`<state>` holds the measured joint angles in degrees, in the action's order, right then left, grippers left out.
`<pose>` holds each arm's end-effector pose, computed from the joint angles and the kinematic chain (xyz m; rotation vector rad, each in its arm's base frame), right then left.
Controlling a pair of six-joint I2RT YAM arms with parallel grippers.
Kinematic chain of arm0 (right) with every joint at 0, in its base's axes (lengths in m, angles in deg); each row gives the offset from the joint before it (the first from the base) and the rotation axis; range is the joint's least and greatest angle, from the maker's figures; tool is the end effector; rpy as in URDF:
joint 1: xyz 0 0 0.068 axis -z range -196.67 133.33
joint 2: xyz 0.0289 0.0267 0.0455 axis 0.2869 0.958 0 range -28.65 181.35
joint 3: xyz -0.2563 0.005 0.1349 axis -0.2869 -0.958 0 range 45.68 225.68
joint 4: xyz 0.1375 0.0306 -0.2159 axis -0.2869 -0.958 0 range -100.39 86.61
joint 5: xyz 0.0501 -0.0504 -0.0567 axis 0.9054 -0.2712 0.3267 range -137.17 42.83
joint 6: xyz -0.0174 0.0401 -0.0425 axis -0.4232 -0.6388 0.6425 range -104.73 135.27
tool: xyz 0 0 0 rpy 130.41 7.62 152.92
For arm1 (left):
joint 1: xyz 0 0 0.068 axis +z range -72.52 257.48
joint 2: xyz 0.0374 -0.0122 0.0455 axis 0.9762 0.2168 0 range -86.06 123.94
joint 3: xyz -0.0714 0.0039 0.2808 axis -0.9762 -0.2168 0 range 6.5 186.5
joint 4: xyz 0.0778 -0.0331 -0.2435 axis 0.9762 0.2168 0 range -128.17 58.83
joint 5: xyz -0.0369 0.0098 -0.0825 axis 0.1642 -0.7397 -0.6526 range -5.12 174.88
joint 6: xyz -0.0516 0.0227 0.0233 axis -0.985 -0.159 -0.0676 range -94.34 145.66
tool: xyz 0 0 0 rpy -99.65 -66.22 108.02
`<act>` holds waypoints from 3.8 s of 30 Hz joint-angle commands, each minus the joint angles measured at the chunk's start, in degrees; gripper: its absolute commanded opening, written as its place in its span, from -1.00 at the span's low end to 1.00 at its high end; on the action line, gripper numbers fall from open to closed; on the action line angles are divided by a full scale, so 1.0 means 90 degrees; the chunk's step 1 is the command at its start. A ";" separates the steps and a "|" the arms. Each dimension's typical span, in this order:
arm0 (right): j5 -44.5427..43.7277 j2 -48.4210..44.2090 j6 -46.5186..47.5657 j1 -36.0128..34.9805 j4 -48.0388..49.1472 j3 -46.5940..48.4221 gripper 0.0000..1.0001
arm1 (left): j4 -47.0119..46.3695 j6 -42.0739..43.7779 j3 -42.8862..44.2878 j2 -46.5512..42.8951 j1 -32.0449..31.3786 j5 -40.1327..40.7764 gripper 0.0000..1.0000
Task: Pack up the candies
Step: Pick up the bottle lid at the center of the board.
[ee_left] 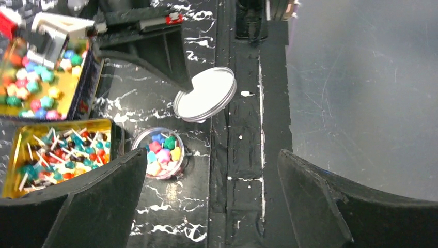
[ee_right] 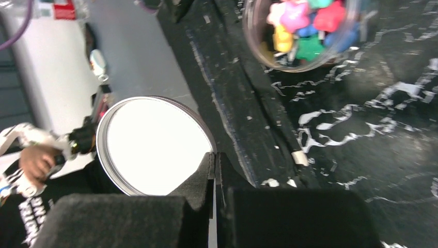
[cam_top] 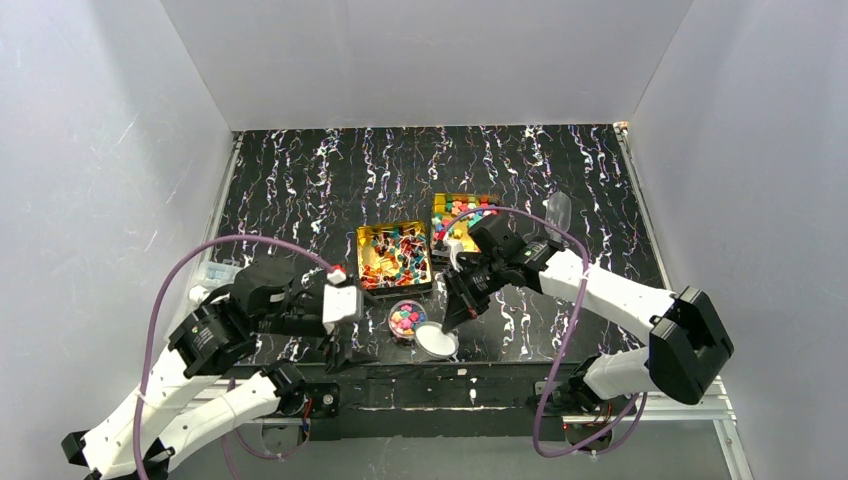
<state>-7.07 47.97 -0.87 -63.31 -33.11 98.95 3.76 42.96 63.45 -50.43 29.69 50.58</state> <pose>0.1609 0.2131 0.2599 -1.0115 2.4789 1.2903 0.0471 -0.0904 0.3818 1.3880 1.4075 -0.9275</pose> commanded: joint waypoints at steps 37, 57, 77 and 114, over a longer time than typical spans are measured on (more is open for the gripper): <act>0.2482 0.0881 -0.3136 -0.1616 0.4878 0.0659 -0.97 | -0.0242 0.2353 -0.0325 -0.0368 -0.0042 -0.2731 -0.07; 0.2079 0.0612 -0.2616 -0.1723 0.4366 0.0652 -0.53 | -0.0329 0.2306 -0.0319 -0.0357 -0.0043 -0.2586 -1.00; -0.1708 -0.1863 -0.0050 -0.0557 0.1665 0.0753 0.97 | -0.1264 0.0455 -0.1032 -0.0522 -0.0048 -0.1626 -1.00; -0.6234 -0.2997 -0.0343 -0.3398 0.3176 -0.1163 0.78 | -0.5626 -0.9882 -0.3907 -0.1139 0.2006 0.0495 -1.00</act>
<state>-58.35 20.94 6.76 -93.84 -13.83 89.79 -41.48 -41.30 29.51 -58.65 47.33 58.66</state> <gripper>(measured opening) 0.912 0.142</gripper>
